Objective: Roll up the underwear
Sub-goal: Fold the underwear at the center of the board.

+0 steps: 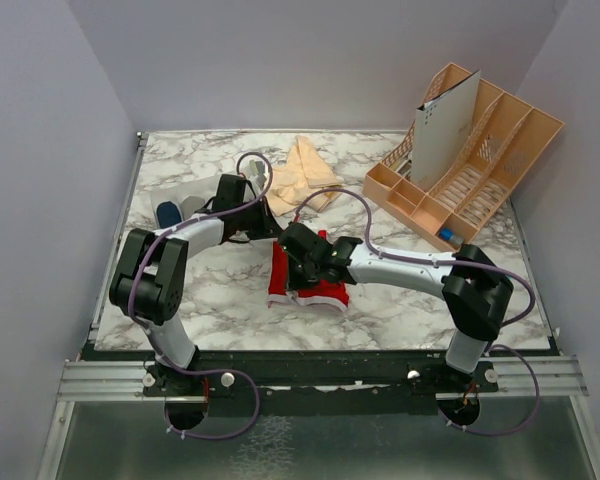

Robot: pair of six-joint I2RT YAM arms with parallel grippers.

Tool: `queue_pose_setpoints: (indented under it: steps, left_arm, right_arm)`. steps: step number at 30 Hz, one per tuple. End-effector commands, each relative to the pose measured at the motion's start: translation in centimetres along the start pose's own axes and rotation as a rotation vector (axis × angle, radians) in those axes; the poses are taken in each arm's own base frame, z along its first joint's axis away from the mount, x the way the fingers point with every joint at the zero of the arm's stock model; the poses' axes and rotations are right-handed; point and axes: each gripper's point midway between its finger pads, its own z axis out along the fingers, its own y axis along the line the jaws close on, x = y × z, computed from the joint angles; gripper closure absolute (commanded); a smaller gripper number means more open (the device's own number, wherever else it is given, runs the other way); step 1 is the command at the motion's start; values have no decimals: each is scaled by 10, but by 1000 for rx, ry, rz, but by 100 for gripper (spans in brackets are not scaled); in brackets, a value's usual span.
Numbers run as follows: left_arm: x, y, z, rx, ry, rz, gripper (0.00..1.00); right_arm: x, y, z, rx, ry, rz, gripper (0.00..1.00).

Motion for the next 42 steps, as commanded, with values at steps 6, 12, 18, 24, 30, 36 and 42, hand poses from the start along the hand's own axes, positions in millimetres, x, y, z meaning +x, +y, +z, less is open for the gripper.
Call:
queue_pose_setpoints:
  steps: [6, 12, 18, 24, 30, 36, 42]
  left_arm:
    - [-4, 20, 8, -71, 61, 60, 94]
    - [2, 36, 4, -155, 75, 73, 90]
    - [5, 39, 5, -163, 91, 68, 81]
    - [-11, 24, -9, -156, 41, 96, 46]
    - [-32, -6, -36, -118, -58, 116, 30]
    - [6, 0, -63, -149, -83, 16, 24]
    - [52, 6, -84, -145, -98, -60, 16]
  right_arm:
    - [1, 27, 14, -79, 29, -6, 100]
    - [1, 43, 17, -136, 59, -22, 100]
    - [9, 42, 24, -141, 93, -32, 90]
    - [0, 87, -11, -410, 63, -121, 60]
    - [-32, 57, -62, -398, -110, -99, 52]
    - [-19, -48, -59, -86, -143, -19, 69]
    - [30, -74, -36, -93, -4, -57, 77]
